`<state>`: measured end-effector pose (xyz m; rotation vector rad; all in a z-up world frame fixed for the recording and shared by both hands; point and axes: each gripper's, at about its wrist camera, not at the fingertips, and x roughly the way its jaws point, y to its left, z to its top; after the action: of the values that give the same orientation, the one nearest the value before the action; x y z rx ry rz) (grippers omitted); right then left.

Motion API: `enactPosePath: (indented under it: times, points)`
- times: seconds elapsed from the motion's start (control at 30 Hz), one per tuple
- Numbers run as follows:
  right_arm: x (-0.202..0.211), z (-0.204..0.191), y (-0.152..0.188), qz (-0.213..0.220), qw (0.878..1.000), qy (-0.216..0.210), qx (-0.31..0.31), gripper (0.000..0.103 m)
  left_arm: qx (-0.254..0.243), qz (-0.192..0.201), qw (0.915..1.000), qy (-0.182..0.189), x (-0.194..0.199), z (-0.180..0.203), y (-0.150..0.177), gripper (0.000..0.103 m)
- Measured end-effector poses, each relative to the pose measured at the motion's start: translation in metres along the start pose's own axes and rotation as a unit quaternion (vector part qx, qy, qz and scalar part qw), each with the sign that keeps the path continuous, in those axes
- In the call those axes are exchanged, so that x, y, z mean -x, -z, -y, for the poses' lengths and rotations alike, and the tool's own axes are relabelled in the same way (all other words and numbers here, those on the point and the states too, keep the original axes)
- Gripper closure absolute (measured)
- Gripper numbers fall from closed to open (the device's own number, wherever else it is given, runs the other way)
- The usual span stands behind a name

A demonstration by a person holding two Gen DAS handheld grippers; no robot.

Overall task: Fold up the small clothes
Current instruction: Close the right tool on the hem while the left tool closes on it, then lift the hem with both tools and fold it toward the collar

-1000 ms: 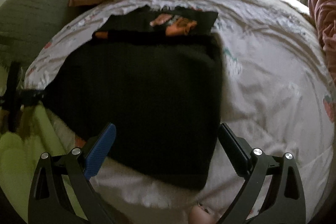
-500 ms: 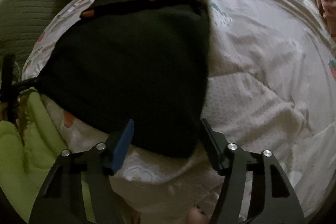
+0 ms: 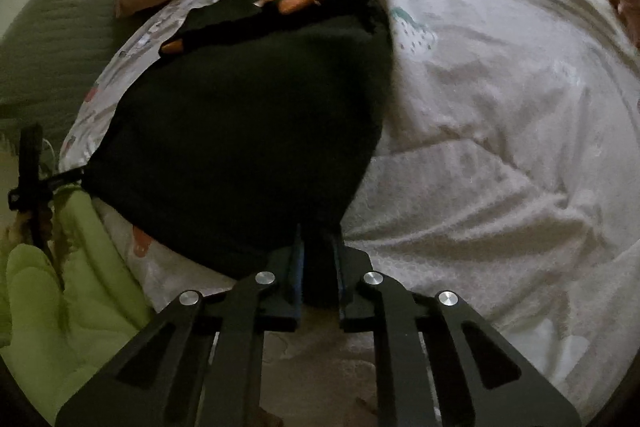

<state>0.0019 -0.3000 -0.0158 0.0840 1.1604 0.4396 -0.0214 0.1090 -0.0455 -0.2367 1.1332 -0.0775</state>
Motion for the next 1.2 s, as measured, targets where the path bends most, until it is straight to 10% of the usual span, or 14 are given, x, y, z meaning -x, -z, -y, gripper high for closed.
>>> enactPosePath:
  times: [1.2]
  points:
    - [0.1, -0.001, -0.09, 0.251, 0.968, 0.0, 0.005, 0.094, -0.012, 0.17, 0.9851, -0.026, 0.095, 0.035, -0.094, 0.1]
